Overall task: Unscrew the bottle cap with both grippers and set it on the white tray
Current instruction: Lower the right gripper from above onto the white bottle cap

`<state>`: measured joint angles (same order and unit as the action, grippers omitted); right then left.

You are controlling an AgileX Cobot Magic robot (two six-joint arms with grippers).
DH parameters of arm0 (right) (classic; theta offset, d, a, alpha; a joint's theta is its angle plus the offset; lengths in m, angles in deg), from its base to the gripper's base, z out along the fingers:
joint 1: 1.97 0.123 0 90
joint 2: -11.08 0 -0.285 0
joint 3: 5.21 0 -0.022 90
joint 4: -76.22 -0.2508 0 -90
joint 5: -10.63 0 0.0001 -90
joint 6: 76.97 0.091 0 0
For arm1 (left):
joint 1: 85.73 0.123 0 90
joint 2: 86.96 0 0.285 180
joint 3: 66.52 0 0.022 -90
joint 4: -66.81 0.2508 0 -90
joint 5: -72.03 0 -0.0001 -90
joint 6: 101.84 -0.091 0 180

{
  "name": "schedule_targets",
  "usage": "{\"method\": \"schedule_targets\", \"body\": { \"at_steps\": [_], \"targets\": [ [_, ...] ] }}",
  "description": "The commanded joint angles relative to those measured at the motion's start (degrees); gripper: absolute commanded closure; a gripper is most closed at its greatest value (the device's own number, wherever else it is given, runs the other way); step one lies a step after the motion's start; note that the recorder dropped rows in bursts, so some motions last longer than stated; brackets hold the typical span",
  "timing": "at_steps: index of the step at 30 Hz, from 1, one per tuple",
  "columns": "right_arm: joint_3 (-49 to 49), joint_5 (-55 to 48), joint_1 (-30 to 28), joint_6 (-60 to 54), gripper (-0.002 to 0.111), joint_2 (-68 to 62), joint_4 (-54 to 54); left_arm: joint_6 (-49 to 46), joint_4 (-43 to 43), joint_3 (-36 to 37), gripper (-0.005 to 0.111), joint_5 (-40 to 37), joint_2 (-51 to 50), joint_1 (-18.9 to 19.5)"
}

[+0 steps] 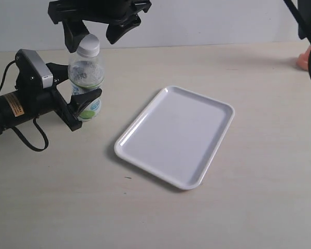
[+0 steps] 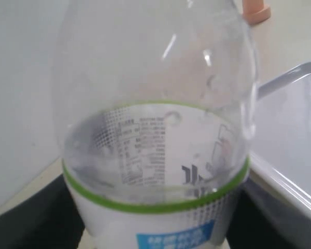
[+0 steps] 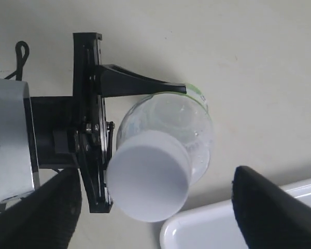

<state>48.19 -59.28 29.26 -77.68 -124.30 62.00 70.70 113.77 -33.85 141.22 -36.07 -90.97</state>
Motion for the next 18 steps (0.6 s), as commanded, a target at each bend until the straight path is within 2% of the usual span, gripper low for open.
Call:
{"method": "schedule_targets", "body": {
  "at_steps": [1, 10, 18],
  "targets": [
    [0.57, 1.21, 0.07, -0.08, 0.033, -0.82, 0.52, 0.28, 0.21, -0.11, 0.056, -0.47, 0.41, -0.2],
    [0.57, 4.03, 0.07, -0.56, 0.033, -1.12, 0.52, 0.61, 0.62, -0.11, 0.056, -0.47, 0.41, -0.2],
    [0.57, 3.67, 0.07, -0.65, 0.049, -1.12, 0.34, 0.61, 0.51, -0.11, 0.056, -0.47, 0.41, -0.2]
  ]
}}
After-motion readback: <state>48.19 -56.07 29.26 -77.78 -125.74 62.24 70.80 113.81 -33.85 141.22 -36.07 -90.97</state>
